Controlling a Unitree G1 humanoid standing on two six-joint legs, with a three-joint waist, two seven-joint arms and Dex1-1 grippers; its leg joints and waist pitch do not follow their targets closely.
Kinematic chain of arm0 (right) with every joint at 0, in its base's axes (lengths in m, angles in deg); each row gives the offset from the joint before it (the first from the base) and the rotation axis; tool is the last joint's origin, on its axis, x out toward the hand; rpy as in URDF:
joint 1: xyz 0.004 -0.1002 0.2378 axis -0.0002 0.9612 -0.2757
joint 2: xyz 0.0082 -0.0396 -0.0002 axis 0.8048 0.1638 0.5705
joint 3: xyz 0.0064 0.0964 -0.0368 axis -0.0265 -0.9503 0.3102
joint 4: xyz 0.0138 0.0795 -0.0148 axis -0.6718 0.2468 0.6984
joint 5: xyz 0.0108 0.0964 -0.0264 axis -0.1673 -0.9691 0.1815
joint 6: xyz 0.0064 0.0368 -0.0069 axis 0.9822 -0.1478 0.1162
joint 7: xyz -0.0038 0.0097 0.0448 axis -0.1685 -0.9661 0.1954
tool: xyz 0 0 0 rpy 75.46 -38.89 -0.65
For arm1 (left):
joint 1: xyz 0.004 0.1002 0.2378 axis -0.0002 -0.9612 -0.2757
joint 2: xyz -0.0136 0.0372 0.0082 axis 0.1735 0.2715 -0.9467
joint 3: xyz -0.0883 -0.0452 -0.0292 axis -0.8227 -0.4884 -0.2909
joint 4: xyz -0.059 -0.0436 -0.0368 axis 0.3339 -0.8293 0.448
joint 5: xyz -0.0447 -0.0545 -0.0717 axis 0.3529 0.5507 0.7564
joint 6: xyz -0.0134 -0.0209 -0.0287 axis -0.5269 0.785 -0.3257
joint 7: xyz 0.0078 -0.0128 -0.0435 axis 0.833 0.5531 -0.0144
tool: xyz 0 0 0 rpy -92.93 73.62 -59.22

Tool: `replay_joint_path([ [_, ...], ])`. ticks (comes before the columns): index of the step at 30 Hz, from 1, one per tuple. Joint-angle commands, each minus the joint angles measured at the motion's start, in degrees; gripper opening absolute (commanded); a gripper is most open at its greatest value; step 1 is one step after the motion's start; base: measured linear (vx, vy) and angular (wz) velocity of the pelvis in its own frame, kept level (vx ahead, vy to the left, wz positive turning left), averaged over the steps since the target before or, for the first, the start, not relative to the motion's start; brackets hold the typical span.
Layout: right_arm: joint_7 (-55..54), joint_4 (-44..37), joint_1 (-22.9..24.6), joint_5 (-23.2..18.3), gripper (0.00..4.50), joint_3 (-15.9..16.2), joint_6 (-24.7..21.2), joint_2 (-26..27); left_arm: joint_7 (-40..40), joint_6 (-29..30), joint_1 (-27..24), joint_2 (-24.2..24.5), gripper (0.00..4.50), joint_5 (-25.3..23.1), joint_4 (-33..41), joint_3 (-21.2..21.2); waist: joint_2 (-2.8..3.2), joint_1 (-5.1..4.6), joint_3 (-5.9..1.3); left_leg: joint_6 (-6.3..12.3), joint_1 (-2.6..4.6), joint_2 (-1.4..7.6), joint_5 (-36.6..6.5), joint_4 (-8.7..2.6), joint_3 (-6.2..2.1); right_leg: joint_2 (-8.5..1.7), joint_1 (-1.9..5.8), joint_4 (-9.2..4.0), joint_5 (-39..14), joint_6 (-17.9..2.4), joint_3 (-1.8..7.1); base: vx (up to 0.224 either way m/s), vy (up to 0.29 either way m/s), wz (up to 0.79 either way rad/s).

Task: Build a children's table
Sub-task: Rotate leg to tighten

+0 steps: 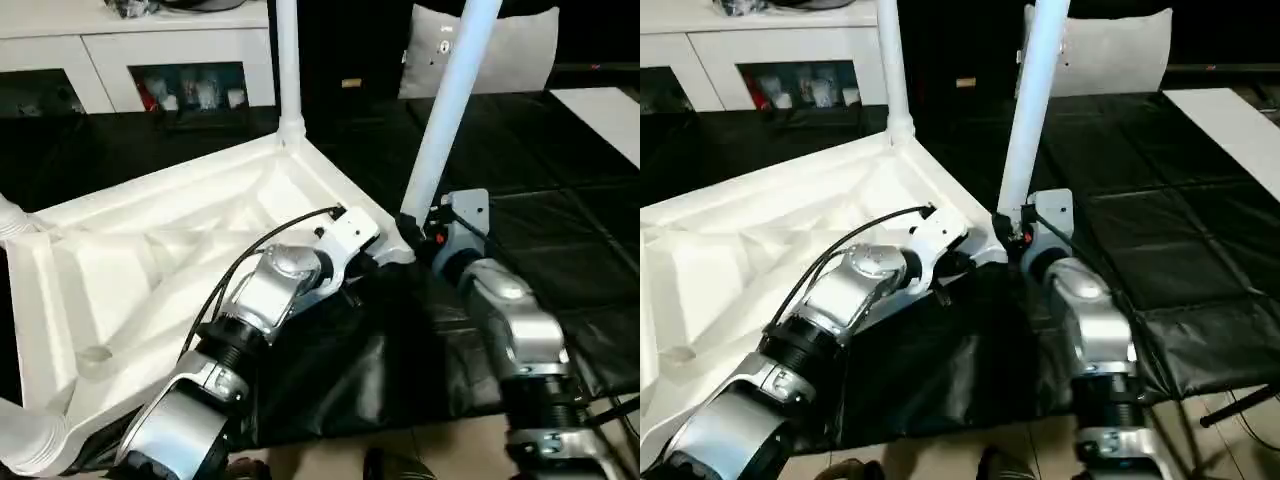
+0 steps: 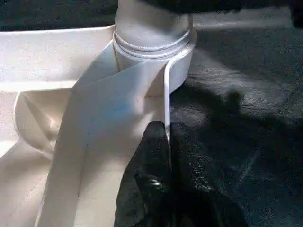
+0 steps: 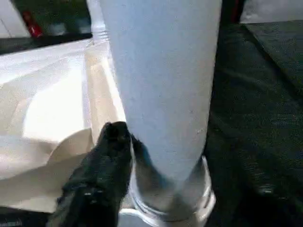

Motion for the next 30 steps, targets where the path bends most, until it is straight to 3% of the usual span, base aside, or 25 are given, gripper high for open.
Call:
replay_joint_path([
  [1,0.53,0.93,1.09,-0.51,2.77,1.39,-0.92,1.45,-0.56,-2.49,2.32,-1.28,0.00,0.26,2.84,0.75,-0.33,0.71,-4.75,2.37,1.03,1.84,-17.93,-4.79,-1.17,-3.19,2.82,-3.44,-20.38,-9.98,2.02,0.000,0.000,0.00],
  [4,1.77,0.55,1.18,-0.93,2.99,1.04,-0.23,0.38,-2.03,-3.11,2.03,-0.39,0.00,0.67,2.90,0.61,-0.33,1.17,-5.02,3.27,0.95,1.85,-15.01,-4.52,-0.91,-3.17,3.08,-2.91,-17.29,-11.39,2.20,0.000,0.000,0.00],
  [7,7.76,-0.13,1.62,-2.31,3.23,0.48,2.14,-4.24,-5.62,-5.68,0.96,2.51,0.00,1.98,3.35,0.52,-0.51,2.34,-5.37,4.69,0.80,1.81,-10.95,-4.16,-0.61,-3.17,3.32,-2.33,-14.11,-12.07,2.32,0.000,0.000,0.00],
  [12,20.09,-2.12,2.98,-4.86,3.55,1.15,3.64,-11.11,-11.66,-8.53,-0.65,6.35,0.00,2.53,4.11,0.95,-0.59,3.13,-5.39,5.62,0.56,1.89,-9.96,-3.82,-0.54,-3.10,3.54,-2.00,-14.43,-12.17,2.30,0.000,0.000,0.00],
  [14,27.83,-2.91,3.86,-5.63,3.87,2.36,4.49,-15.97,-16.36,-11.49,-1.54,9.03,0.00,2.85,4.43,1.69,-0.62,3.41,-5.34,5.79,0.63,2.01,-10.25,-3.78,-0.47,-3.05,3.47,-2.01,-14.85,-11.99,2.36,0.000,0.000,0.00],
  [17,35.74,-3.80,4.89,-6.47,3.94,4.07,5.93,-20.57,-19.88,-14.11,-1.95,11.63,0.00,2.92,4.14,2.60,-0.59,3.54,-5.12,5.07,0.99,2.15,-12.60,-3.93,-0.48,-2.90,3.13,-2.36,-18.36,-11.66,2.22,0.000,0.000,0.00],
  [20,46.47,-3.48,5.55,-7.17,3.94,6.25,9.49,-25.59,-28.80,-19.07,-3.16,15.65,0.00,4.62,5.25,3.96,-0.65,3.71,-4.98,4.24,1.17,2.48,-14.43,-4.16,-0.68,-3.04,3.00,-2.44,-20.49,-11.16,2.25,0.000,0.000,0.00],
  [22,50.45,-2.77,5.33,-8.00,3.94,6.97,10.27,-26.90,-32.27,-20.44,-3.45,17.55,0.00,4.81,5.66,4.66,-0.34,3.98,-4.92,3.75,1.55,2.72,-15.56,-4.20,-0.67,-3.13,2.66,-2.39,-20.51,-11.85,2.36,0.000,0.000,0.00],
  [24,53.89,-2.37,4.87,-8.81,3.94,7.98,10.76,-27.78,-36.30,-21.90,-3.70,19.82,0.00,4.93,6.09,5.74,-0.74,4.43,-4.79,3.41,1.64,2.90,-16.37,-4.33,-0.53,-3.10,2.56,-2.29,-20.76,-12.18,2.47,0.000,0.000,0.00],
  [25,55.32,-2.18,4.63,-9.01,3.76,8.48,11.26,-28.06,-38.07,-22.78,-3.80,20.71,0.00,5.05,6.27,6.16,-0.59,4.68,-4.80,3.32,1.73,2.89,-16.60,-4.31,-0.56,-3.16,2.53,-2.24,-21.04,-12.27,2.46,0.000,0.000,0.00],
  [27,58.90,-1.63,4.07,-9.90,3.66,9.52,11.11,-28.32,-42.00,-23.88,-4.03,22.35,0.00,5.81,7.00,6.85,-0.57,5.01,-4.76,2.93,1.69,2.90,-16.73,-4.42,-0.54,-3.24,2.57,-2.12,-21.61,-12.19,2.50,0.000,0.000,0.00],
  [28,60.60,-1.53,3.92,-10.56,3.55,9.99,10.22,-28.41,-43.48,-24.64,-4.10,22.95,0.00,6.07,7.35,7.17,-0.96,4.99,-4.73,3.00,1.63,2.88,-16.62,-4.43,-0.49,-3.24,2.60,-2.16,-21.79,-12.06,2.51,0.000,0.000,0.00],
  [30,61.90,-1.78,3.94,-10.95,3.39,10.64,9.39,-28.57,-44.19,-24.49,-4.15,23.26,0.00,6.25,7.80,7.34,-0.66,5.18,-4.68,2.87,1.74,2.98,-16.50,-4.42,-0.50,-3.28,2.46,-2.10,-22.09,-12.15,2.59,0.000,0.000,0.00],
])
